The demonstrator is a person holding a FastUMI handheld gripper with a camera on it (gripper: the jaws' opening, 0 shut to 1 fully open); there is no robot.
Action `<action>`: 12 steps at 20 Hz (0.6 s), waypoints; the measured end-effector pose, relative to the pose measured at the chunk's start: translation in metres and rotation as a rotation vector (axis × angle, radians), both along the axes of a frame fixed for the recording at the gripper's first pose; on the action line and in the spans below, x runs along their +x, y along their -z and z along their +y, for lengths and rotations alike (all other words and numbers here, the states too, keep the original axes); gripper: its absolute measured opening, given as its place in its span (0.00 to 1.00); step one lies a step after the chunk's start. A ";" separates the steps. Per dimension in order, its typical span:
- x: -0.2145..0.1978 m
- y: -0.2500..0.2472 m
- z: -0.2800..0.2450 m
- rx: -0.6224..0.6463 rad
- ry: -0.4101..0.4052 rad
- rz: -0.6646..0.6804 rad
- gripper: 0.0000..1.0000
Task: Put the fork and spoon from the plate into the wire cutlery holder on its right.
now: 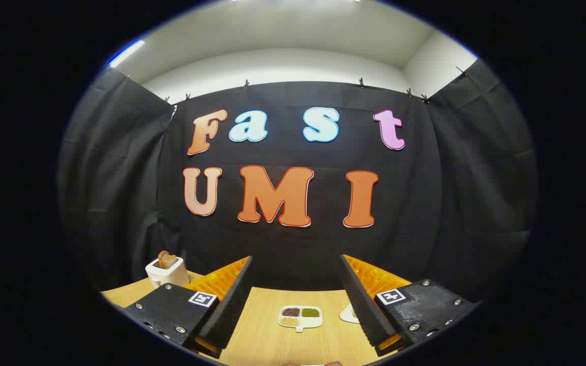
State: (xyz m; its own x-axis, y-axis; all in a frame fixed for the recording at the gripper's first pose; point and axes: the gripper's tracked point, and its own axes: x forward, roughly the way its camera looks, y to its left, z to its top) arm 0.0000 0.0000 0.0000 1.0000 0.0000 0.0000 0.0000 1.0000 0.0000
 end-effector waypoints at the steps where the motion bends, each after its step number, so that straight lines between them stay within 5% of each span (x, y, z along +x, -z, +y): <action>1: 0.000 0.000 0.000 -0.006 -0.010 -0.001 0.98; 12: 0.006 -0.004 0.003 0.011 -0.094 -0.009 0.98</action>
